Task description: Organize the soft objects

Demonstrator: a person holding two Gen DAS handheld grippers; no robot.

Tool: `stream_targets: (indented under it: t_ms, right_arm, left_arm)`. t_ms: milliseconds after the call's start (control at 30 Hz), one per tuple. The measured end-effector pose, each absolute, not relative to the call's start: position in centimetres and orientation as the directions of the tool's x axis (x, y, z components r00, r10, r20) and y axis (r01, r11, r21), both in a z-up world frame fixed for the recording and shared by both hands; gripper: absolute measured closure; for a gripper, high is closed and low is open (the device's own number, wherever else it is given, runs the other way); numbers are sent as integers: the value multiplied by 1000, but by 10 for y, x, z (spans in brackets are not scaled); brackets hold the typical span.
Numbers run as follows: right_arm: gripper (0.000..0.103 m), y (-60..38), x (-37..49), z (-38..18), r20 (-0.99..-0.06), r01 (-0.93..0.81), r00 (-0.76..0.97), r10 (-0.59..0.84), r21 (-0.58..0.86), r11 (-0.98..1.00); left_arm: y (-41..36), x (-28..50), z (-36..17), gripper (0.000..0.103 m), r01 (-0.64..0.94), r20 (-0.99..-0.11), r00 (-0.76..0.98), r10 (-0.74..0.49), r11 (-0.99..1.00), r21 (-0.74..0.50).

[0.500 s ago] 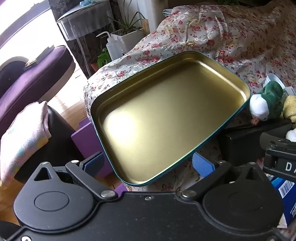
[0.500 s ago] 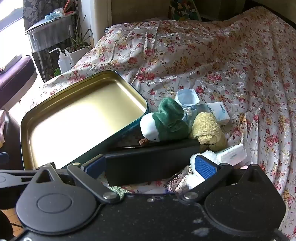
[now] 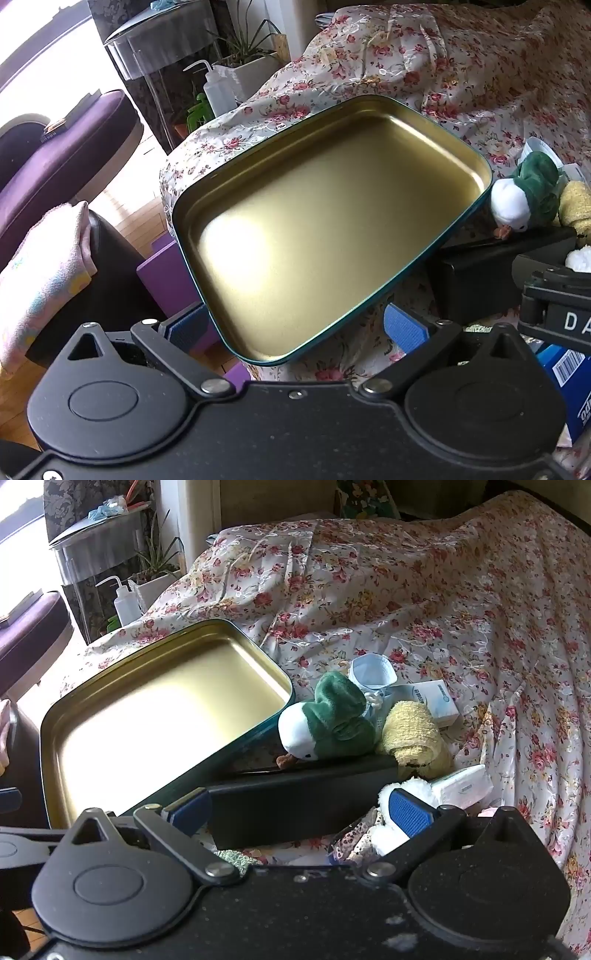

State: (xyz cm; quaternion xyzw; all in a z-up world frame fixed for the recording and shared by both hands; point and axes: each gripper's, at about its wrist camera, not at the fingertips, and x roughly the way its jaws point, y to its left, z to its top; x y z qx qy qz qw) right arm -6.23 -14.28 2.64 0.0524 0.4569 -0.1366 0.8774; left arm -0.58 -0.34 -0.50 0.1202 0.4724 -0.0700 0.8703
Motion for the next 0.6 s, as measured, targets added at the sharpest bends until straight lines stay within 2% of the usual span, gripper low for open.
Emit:
stream_targets:
  t_ms: [600]
  right_arm:
    - [0,-143,-63,25,-819,290,541,-188,-28,957]
  left_arm:
    - [-4,-3,-2,4,238,-843,537,-12,961,138]
